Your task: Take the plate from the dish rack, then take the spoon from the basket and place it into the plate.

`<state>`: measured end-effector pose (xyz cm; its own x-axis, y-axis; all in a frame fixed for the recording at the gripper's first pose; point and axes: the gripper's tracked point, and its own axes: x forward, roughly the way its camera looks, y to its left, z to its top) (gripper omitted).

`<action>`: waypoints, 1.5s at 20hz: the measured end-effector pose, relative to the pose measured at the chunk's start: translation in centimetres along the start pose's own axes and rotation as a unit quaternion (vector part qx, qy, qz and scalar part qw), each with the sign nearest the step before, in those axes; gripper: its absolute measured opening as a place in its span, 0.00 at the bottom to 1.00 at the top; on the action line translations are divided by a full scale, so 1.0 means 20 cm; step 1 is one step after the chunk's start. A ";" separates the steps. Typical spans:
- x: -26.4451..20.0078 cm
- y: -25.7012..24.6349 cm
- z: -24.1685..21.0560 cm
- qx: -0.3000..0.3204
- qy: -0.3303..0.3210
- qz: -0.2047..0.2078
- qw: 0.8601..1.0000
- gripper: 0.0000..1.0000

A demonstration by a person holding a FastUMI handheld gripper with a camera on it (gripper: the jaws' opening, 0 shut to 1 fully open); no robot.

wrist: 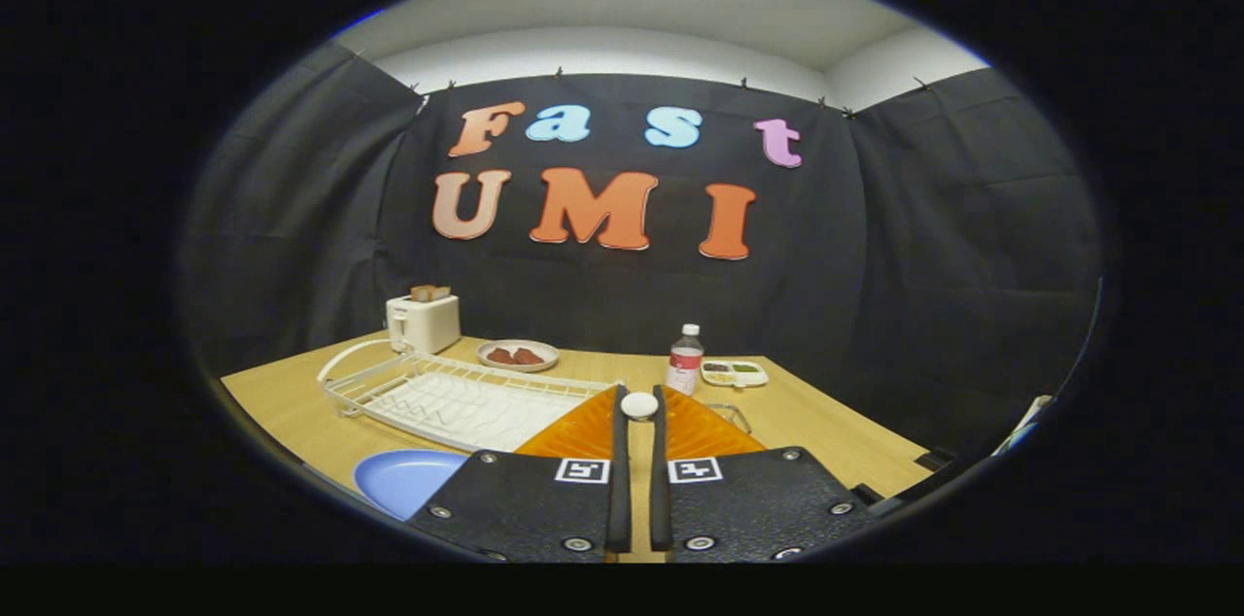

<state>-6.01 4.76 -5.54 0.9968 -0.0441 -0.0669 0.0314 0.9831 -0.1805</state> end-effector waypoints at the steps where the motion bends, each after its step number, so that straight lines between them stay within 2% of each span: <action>1: -0.02 0.06 -0.01 0.000 0.002 0.012 1.000 0.08; 5: -0.12 0.27 -0.04 -0.003 0.004 0.046 0.999 0.08; 11: -0.19 0.53 -0.13 0.026 0.018 0.092 0.995 0.08; 25: -0.12 0.74 -0.48 0.020 0.086 0.130 0.987 0.08; 30: -0.11 0.80 -0.51 0.008 0.095 0.144 0.985 0.12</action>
<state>-8.50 18.75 -18.33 0.9329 0.2067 -0.2950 -0.2484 0.9622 -0.1112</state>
